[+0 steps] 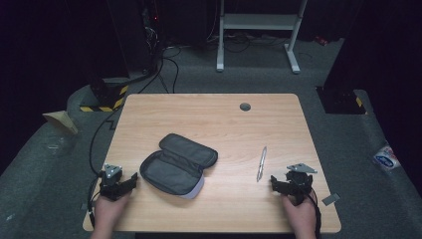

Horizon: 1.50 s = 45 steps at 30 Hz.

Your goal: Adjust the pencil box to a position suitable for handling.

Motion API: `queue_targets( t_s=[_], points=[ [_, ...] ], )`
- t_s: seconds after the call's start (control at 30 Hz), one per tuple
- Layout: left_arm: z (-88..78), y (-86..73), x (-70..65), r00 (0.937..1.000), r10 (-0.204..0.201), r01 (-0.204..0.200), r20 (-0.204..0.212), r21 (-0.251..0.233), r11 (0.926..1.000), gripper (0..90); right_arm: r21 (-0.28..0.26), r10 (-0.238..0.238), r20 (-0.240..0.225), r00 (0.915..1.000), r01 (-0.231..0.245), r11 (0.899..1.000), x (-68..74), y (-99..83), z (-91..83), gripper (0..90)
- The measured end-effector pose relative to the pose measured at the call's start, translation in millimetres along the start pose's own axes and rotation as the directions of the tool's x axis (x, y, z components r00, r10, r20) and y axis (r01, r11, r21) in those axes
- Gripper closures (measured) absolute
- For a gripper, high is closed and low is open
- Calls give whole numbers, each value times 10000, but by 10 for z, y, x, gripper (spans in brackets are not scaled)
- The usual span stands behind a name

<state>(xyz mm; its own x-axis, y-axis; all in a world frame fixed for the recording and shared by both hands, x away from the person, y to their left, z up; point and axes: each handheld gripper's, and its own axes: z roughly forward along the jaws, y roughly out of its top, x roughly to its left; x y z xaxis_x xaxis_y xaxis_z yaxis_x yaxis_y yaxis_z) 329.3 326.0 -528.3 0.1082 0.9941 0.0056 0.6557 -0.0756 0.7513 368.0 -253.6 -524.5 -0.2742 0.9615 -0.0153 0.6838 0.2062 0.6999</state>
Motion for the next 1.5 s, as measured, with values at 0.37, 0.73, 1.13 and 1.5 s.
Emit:
queue_targets(
  t_s=[0.37,0.73,1.13,1.5],
  points=[
    [3,-1,-9,10000,40,-40,76,-22,10000,356,2,82,85,9999,-82,10000,6,-5,-4,81],
    [-9,-11,-7,9996,200,-200,216,-14,9998,356,-3,-204,-144,9997,204,9998,11,-4,-6,84],
    [-24,-9,-1,9991,281,-280,325,-37,9996,437,-26,-120,-180,9998,120,9999,17,-15,-17,99],
    [-220,66,7,9991,64,-9,423,-1269,9919,611,-73,-89,-136,9999,88,9999,16,-21,-24,114]
  ],
)
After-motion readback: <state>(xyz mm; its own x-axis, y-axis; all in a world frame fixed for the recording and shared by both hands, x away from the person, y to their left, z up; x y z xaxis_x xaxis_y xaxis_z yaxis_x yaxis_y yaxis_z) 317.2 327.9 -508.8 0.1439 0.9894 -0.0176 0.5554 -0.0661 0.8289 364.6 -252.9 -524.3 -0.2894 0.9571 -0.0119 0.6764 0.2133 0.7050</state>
